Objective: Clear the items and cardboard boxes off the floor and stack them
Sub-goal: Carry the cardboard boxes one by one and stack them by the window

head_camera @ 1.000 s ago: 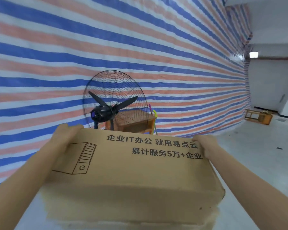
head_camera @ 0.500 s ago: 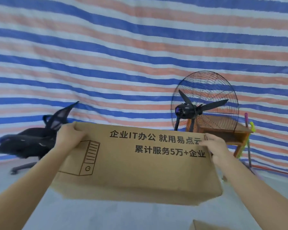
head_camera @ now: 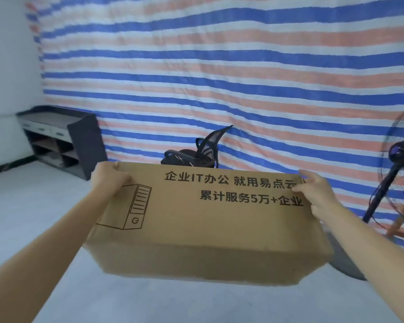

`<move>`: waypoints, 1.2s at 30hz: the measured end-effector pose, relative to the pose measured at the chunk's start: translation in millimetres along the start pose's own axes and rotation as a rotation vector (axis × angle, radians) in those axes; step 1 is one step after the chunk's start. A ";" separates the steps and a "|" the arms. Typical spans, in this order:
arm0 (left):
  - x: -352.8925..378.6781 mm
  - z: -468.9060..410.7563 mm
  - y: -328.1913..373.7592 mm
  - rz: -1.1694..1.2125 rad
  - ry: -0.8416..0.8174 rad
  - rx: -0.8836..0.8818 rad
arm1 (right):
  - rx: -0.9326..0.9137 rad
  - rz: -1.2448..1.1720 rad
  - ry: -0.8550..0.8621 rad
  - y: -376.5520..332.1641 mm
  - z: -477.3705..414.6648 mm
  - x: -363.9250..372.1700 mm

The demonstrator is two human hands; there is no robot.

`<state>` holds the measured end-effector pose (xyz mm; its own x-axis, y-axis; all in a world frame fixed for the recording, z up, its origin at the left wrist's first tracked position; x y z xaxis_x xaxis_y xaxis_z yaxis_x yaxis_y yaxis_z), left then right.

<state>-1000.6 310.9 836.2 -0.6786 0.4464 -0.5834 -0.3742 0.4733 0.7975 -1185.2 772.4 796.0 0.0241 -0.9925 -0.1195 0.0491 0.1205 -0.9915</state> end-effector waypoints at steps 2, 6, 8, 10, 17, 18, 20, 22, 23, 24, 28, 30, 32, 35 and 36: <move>-31.4 8.0 -37.0 -0.017 0.020 -0.065 | -0.011 0.047 -0.061 1.7 9.1 38.2; -96.9 33.8 -97.5 -0.019 0.119 -0.161 | -0.017 0.096 -0.180 -2.7 25.8 115.0; -136.8 52.9 -130.8 -0.006 0.210 -0.221 | -0.027 0.116 -0.275 -5.4 38.9 162.0; -177.6 77.1 -165.2 -0.005 0.297 -0.285 | -0.050 0.133 -0.373 -11.5 57.5 212.4; -334.6 174.1 -265.3 0.023 0.579 -0.442 | -0.131 0.160 -0.693 -42.2 162.0 398.6; -358.3 186.9 -274.5 0.020 0.613 -0.453 | -0.142 0.158 -0.730 -47.0 182.0 423.5; -404.7 209.4 -291.4 0.023 0.670 -0.453 | -0.172 0.160 -0.794 -56.8 225.5 471.7; -449.7 230.9 -308.3 0.010 0.716 -0.472 | -0.210 0.161 -0.849 -66.2 271.3 517.4; -471.3 241.3 -316.3 -0.007 0.734 -0.484 | -0.224 0.160 -0.877 -69.8 293.7 538.8; -493.5 250.6 -325.2 -0.015 0.766 -0.485 | -0.229 0.156 -0.908 -72.8 315.5 559.6; -569.2 296.4 -361.8 -0.004 0.946 -0.517 | -0.192 0.141 -1.032 -73.1 395.1 636.0; -597.1 317.0 -377.3 -0.006 0.995 -0.528 | -0.187 0.146 -1.079 -69.4 432.1 666.9; -623.1 333.7 -387.6 -0.017 1.025 -0.533 | -0.170 0.145 -1.123 -64.4 465.6 693.7; -656.6 347.8 -404.6 -0.009 1.080 -0.557 | -0.128 0.157 -1.174 -55.7 501.1 725.4; -664.5 348.5 -410.3 0.003 1.091 -0.566 | -0.106 0.165 -1.182 -51.4 507.0 735.4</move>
<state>-175.9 84.7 842.8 -0.7514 -0.5507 -0.3635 -0.4088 -0.0441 0.9116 -663.8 45.4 785.3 0.9276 -0.3279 -0.1790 -0.1217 0.1878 -0.9746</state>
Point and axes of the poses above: each hand's wrist, its own z-axis away from the middle knuckle, its own x-axis out of the palm, y = z × x, the point moved 10 cm from there along -z, towards the middle knuckle, and after that the axes turned 4 degrees about -y, right-handed, at the moved point
